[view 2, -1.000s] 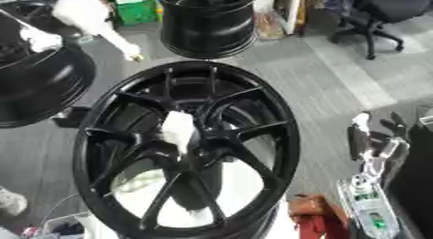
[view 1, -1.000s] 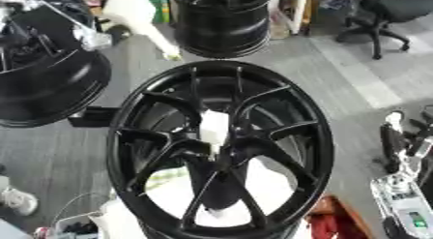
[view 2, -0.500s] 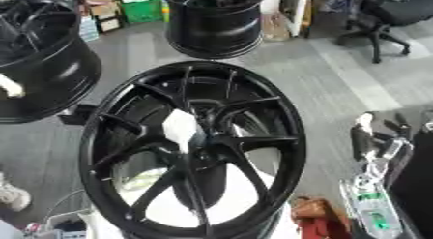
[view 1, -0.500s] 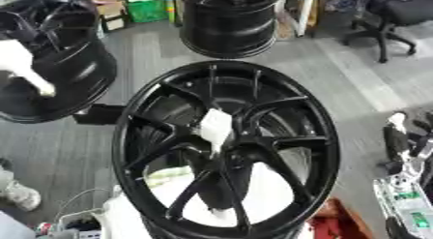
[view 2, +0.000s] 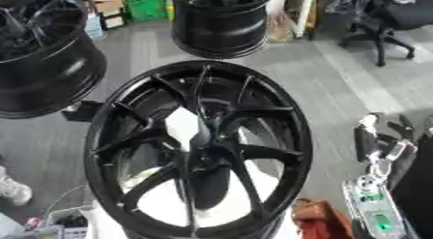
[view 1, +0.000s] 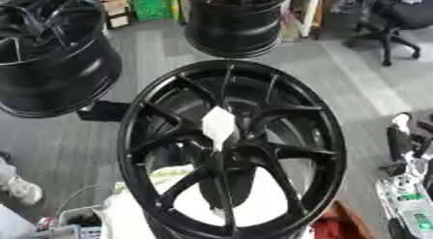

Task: Pull the pin out of the wheel hub.

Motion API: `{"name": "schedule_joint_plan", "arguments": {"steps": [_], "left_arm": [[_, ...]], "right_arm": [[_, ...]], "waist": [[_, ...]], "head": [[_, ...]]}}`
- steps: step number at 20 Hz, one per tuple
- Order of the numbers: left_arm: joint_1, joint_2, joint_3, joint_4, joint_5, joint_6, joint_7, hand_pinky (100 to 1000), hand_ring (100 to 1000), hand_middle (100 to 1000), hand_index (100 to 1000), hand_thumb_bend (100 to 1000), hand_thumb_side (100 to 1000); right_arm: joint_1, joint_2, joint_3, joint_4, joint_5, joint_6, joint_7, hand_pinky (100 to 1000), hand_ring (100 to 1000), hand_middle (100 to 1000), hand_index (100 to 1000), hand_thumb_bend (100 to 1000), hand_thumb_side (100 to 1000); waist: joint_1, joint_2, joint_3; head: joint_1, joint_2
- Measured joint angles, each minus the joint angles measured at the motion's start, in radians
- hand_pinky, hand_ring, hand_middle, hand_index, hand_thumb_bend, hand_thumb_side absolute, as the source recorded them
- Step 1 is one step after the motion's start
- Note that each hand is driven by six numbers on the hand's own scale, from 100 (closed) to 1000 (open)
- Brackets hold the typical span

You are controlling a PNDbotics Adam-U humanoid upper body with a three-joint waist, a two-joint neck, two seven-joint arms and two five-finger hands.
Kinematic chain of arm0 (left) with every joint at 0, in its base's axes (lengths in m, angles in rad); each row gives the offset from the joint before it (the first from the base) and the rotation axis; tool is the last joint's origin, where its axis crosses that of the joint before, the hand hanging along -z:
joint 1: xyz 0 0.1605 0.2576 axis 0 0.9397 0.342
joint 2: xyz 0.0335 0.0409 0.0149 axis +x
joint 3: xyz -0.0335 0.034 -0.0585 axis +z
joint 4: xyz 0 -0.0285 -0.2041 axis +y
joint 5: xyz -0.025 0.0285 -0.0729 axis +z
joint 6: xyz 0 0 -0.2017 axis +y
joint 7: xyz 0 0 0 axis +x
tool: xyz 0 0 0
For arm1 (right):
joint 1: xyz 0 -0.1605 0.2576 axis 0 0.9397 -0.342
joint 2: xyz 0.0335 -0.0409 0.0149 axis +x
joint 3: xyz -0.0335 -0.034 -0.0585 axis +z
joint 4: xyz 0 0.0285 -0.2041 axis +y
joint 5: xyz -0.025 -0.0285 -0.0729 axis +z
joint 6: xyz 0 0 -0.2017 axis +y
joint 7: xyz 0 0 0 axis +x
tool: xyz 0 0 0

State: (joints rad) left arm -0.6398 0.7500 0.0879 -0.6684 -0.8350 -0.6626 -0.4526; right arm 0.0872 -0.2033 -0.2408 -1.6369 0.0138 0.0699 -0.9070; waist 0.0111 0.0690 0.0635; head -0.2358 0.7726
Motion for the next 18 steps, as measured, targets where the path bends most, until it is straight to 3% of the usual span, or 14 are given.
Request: {"name": "schedule_joint_plan", "arguments": {"steps": [1, 2, 6, 9, 11, 14, 18], "left_arm": [[0.010, 0.002, 0.017, 0.029, -0.037, -0.030, 0.030, 662, 547, 793, 892, 219, 543], [0.018, 0.005, 0.029, 0.058, -0.072, -0.061, 0.061, 659, 545, 789, 896, 100, 667], [0.050, 0.007, 0.052, 0.137, -0.148, -0.165, 0.165, 653, 540, 789, 904, 100, 736], [0.063, 0.004, 0.052, 0.154, -0.162, -0.206, 0.206, 645, 533, 778, 897, 100, 739], [0.075, -0.005, 0.052, 0.152, -0.154, -0.217, 0.217, 636, 525, 762, 884, 100, 693], [0.105, -0.035, 0.059, 0.101, -0.077, -0.211, 0.211, 616, 507, 720, 857, 100, 724], [0.176, -0.103, 0.091, -0.060, 0.196, -0.133, 0.133, 603, 494, 663, 825, 100, 707]], "right_arm": [[0.001, 0.001, 0.000, 0.000, 0.000, 0.000, 0.000, 568, 575, 716, 869, 100, 431], [0.001, 0.002, 0.000, 0.000, 0.000, 0.000, 0.000, 568, 575, 716, 869, 100, 436], [0.001, 0.005, 0.000, 0.000, 0.000, 0.000, 0.000, 568, 575, 716, 869, 100, 437], [0.001, 0.006, 0.000, 0.000, 0.000, 0.000, 0.000, 568, 575, 716, 869, 100, 438], [0.000, 0.006, 0.000, 0.000, 0.000, 0.000, 0.000, 568, 574, 716, 869, 100, 438], [0.000, 0.006, 0.000, 0.000, 0.000, 0.000, 0.000, 569, 575, 716, 869, 100, 440], [-0.003, 0.013, 0.000, 0.000, -0.003, -0.002, 0.001, 569, 574, 716, 869, 100, 441]], "waist": [[-0.001, 0.000, 0.001], [-0.001, 0.000, 0.002], [0.000, 0.000, 0.002], [-0.001, -0.001, 0.003], [-0.001, -0.001, 0.002], [-0.004, 0.000, 0.001], [-0.007, 0.006, 0.006]], "head": [[0.000, 0.000], [0.000, 0.000], [0.000, 0.000], [0.001, 0.000], [0.001, 0.000], [0.001, 0.000], [0.002, 0.000]]}}
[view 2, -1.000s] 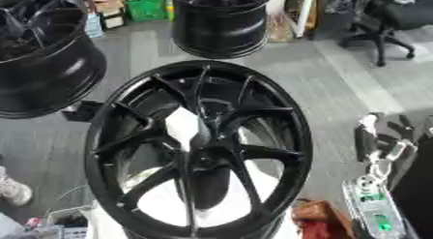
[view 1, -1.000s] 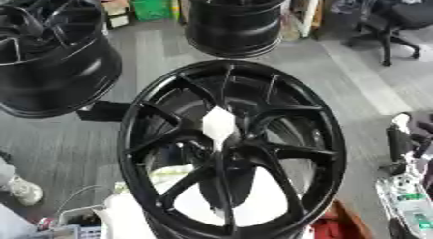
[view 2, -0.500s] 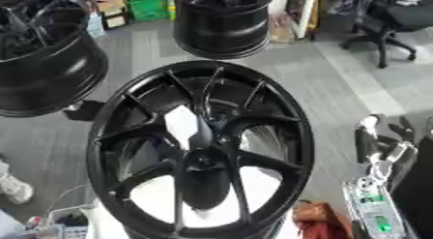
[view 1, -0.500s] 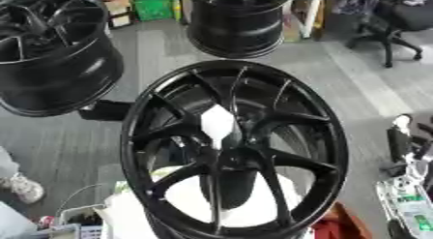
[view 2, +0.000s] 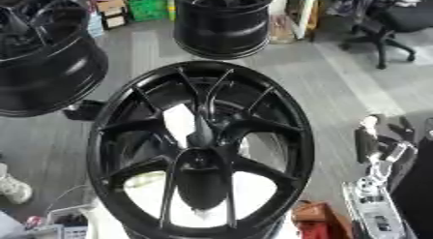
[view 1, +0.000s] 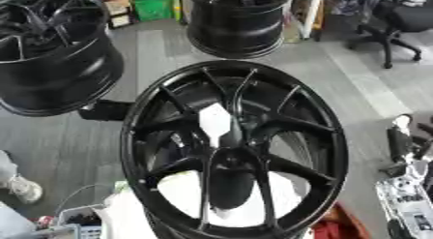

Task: Pull the pin out of the wheel hub.

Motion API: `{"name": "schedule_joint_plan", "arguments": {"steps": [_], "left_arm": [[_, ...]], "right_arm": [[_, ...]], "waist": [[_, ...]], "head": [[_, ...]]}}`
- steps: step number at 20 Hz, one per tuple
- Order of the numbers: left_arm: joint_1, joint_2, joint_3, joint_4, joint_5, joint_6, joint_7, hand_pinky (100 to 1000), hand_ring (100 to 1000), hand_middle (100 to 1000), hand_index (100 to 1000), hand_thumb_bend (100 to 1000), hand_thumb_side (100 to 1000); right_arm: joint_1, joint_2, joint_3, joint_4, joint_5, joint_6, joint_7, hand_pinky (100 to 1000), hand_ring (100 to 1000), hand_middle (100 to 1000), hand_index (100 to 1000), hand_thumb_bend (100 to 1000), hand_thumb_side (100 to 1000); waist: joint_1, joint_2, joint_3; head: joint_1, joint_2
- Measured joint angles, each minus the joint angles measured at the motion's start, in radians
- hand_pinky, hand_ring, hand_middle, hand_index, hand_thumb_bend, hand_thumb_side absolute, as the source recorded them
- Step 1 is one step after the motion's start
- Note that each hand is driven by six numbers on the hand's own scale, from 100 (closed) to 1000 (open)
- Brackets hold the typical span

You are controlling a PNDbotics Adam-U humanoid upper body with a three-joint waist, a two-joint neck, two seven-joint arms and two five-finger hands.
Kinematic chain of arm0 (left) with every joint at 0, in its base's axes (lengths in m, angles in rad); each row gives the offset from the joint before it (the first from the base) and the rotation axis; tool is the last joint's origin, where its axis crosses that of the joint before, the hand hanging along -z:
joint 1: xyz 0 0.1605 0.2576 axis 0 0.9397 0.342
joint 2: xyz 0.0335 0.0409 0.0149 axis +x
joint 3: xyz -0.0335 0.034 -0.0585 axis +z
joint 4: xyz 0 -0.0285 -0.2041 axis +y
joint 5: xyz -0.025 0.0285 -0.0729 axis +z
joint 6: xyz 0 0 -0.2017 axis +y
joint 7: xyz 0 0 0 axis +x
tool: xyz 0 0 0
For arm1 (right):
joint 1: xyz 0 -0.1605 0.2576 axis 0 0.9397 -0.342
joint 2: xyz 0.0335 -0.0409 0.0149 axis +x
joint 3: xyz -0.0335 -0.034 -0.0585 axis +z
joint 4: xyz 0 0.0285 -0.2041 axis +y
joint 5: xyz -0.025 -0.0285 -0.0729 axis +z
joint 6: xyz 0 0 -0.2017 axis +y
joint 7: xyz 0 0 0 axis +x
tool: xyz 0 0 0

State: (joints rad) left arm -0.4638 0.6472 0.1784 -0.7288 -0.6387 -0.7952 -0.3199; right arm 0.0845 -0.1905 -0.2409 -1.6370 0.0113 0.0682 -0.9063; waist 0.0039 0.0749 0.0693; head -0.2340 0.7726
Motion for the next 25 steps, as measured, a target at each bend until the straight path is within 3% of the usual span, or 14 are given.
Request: {"name": "schedule_joint_plan", "arguments": {"steps": [2, 5, 9, 12, 16, 18, 25], "left_arm": [[0.037, -0.042, 0.034, -0.108, 0.171, 0.069, -0.069, 596, 490, 641, 809, 100, 725], [0.096, -0.125, 0.093, -0.302, 0.418, 0.218, -0.218, 591, 489, 621, 790, 100, 779], [0.166, -0.258, 0.137, -0.552, 0.606, 0.424, -0.424, 589, 490, 619, 789, 100, 899], [0.217, -0.350, 0.139, -0.692, 0.635, 0.524, -0.524, 588, 488, 615, 788, 100, 921], [0.256, -0.431, 0.139, -0.810, 0.633, 0.621, -0.575, 586, 486, 610, 783, 100, 912], [0.273, -0.450, 0.137, -0.836, 0.631, 0.657, -0.583, 587, 489, 611, 782, 100, 958], [0.297, -0.498, 0.131, -0.868, 0.614, 0.736, -0.587, 589, 493, 612, 779, 100, 979]], "right_arm": [[-0.002, 0.001, 0.000, 0.000, -0.002, -0.001, 0.001, 569, 574, 716, 869, 100, 442], [-0.006, 0.005, 0.000, 0.000, -0.004, -0.002, 0.000, 569, 574, 715, 869, 100, 443], [-0.007, 0.015, 0.000, 0.000, -0.006, -0.004, 0.000, 569, 574, 715, 869, 100, 445], [-0.014, 0.019, 0.001, 0.000, -0.006, -0.006, -0.001, 569, 574, 715, 868, 100, 445], [-0.014, 0.020, 0.000, 0.000, -0.006, -0.006, -0.001, 569, 574, 716, 867, 100, 438], [-0.016, 0.020, 0.001, 0.000, -0.006, -0.007, -0.001, 569, 574, 715, 868, 100, 447], [-0.022, 0.026, 0.001, 0.000, -0.006, -0.009, -0.001, 569, 574, 713, 868, 100, 449]], "waist": [[-0.005, 0.001, 0.006], [-0.018, 0.007, 0.008], [-0.025, 0.014, 0.011], [-0.029, 0.017, 0.009], [-0.029, 0.018, 0.006], [-0.028, 0.018, 0.006], [-0.029, 0.019, 0.010]], "head": [[-0.002, 0.000], [-0.006, 0.000], [-0.007, 0.000], [-0.007, 0.000], [-0.007, 0.000], [-0.007, 0.000], [-0.007, 0.000]]}}
